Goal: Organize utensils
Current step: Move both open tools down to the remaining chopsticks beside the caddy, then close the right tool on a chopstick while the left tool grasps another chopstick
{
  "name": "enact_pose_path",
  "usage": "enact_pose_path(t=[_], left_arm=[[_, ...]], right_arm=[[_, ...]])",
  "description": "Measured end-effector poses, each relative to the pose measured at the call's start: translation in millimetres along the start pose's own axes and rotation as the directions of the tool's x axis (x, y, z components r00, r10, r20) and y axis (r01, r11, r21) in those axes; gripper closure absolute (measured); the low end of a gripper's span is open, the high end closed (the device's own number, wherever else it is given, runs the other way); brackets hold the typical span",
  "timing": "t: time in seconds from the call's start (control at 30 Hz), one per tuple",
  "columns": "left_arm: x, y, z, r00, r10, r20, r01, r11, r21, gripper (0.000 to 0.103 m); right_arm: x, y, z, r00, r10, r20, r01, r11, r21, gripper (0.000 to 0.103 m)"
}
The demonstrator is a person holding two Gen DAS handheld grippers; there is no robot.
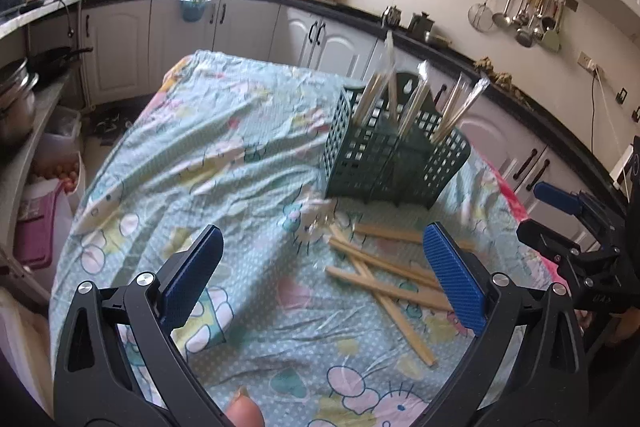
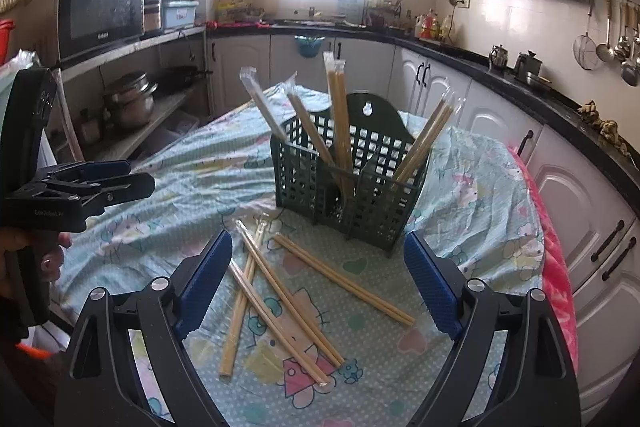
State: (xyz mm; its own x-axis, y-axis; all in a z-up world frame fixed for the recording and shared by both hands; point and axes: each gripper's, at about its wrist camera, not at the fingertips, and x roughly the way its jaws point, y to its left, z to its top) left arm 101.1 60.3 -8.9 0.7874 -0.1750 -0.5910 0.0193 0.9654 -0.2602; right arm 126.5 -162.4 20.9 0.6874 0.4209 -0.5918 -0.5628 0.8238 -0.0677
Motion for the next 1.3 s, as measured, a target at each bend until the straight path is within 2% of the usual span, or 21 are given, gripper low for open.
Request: enact_pose_path(t=[0.27,0.43,0.57,0.7,0.93,1.3], left_arm=[[26,6,-14,0.996,-0.033,-0.087,0.031,0.999,-0.027,0.011],[39,8,-23,0.990,-0.055,-0.133,0.049,0.998,-0.051,0.026],[51,10,-31,0.979,-0.106,-0.172,0.091,0.992,-0.090,0.041],[62,9,-37,0.966,-0.156,-0.208,0.131,0.983,-0.128,0.051],[77,11,-44,0.948,-0.203,-0.246,0.159,0.969,-0.187,0.062],[98,20,-40,0.934,-0.232,-0.273,0.157,0.950,-0.270,0.074]], right_arm=[[31,-4,-6,0.998,-0.005,-0.064,0.002,0.999,-0.042,0.018],[54,-4,-9,0.994,-0.003,-0.106,-0.006,0.996,-0.085,0.019],[77,0,-11,0.988,-0.003,-0.155,-0.017,0.992,-0.123,0.019],[95,6,-12,0.982,0.001,-0.189,-0.031,0.987,-0.156,0.023],[127,5,-13,0.972,0.021,-0.235,-0.060,0.985,-0.161,0.030],[159,13,-9,0.950,0.049,-0.310,-0.111,0.977,-0.184,0.043]])
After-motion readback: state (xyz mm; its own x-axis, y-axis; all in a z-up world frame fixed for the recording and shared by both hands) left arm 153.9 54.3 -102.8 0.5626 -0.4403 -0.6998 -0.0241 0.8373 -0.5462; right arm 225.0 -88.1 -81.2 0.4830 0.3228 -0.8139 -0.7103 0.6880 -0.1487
